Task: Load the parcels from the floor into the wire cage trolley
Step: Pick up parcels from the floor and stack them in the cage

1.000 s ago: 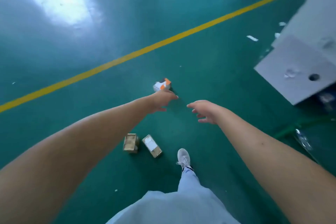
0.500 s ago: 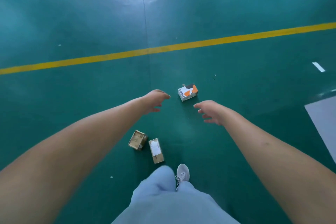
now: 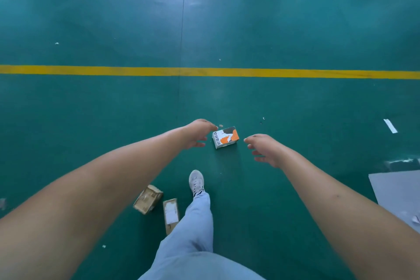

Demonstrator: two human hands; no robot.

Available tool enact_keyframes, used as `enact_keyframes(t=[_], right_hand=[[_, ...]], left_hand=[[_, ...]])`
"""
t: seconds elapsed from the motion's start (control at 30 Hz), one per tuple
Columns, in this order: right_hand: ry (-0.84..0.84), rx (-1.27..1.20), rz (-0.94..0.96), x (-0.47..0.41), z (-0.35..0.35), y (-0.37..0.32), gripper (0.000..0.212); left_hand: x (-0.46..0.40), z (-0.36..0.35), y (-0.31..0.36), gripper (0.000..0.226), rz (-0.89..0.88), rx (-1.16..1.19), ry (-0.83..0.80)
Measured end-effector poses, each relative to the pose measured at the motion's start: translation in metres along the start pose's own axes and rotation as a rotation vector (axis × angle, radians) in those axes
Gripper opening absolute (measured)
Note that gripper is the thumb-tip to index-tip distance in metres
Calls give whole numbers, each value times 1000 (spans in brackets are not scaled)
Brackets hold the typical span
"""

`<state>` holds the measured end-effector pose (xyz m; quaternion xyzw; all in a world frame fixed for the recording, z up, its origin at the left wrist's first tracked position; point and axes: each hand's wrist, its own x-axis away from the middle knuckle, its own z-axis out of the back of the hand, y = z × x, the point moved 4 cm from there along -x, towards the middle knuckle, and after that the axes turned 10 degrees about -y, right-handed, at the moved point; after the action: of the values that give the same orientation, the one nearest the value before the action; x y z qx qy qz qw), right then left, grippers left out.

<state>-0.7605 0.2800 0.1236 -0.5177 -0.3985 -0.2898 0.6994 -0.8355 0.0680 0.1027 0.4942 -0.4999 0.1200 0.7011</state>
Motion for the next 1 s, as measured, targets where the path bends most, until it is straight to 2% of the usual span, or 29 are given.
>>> enact_keyframes(t=[0.17, 0.3, 0.47, 0.73, 1.0], right_hand=[[0, -2, -47, -90, 36, -46, 24], [-15, 4, -74, -175, 61, -65, 10], [-47, -28, -119, -284, 81, -50, 21], [-102, -38, -166, -495, 92, 18, 25], [-86, 38, -190, -681, 92, 113, 71]], left_hand=[[-93, 38, 49, 40, 53, 1, -31], [-175, 66, 73, 35, 94, -17, -18], [-281, 83, 67, 35, 168, -31, -36], [-489, 83, -12, 42, 309, 18, -54], [-663, 45, -141, 78, 418, 237, -50]])
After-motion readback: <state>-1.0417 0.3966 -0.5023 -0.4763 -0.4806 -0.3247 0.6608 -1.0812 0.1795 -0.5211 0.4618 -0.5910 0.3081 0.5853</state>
